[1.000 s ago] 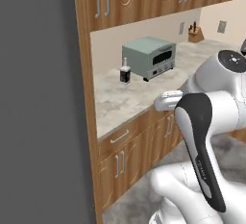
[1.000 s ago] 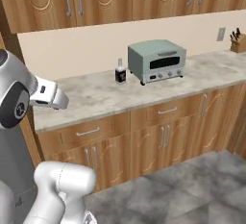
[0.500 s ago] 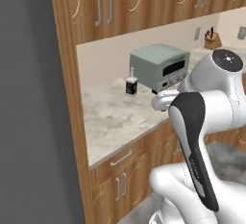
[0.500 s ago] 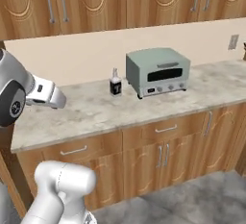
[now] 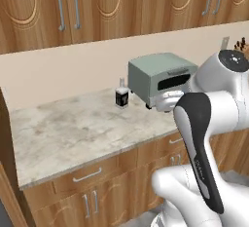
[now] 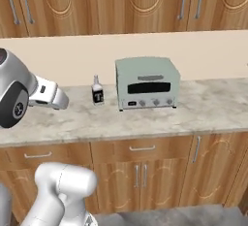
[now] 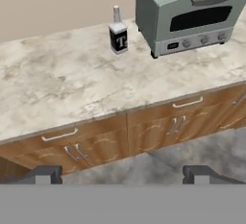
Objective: Move the drinks to the dining counter.
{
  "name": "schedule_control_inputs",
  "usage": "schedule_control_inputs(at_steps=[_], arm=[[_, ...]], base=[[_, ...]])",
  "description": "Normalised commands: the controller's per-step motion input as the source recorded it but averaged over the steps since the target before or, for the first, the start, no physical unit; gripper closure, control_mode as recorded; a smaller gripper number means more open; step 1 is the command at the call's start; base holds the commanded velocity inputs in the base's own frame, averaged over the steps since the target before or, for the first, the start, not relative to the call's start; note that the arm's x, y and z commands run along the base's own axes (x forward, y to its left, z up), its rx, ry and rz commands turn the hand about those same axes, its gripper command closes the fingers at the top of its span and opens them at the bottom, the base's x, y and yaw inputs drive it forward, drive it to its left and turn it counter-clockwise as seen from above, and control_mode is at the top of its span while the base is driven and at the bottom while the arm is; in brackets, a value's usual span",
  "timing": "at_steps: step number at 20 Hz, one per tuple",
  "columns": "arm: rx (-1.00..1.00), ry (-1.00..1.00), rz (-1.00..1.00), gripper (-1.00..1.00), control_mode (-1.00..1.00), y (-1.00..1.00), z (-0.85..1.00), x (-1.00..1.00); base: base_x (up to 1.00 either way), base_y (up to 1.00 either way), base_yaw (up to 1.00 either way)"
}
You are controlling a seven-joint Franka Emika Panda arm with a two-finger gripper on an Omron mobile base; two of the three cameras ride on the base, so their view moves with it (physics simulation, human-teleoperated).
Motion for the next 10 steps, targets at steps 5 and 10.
schedule_control_inputs(at_steps=[5, 10], arm=[[0.00, 0.00, 0.00, -1.00, 1.00, 0.00, 0.00, 0.00], [0.00, 0.00, 0.00, -1.00, 1.00, 0.00, 0.00, 0.00]], base=[[0.01, -0.93, 0.40], [0.13, -0.05, 0.11]])
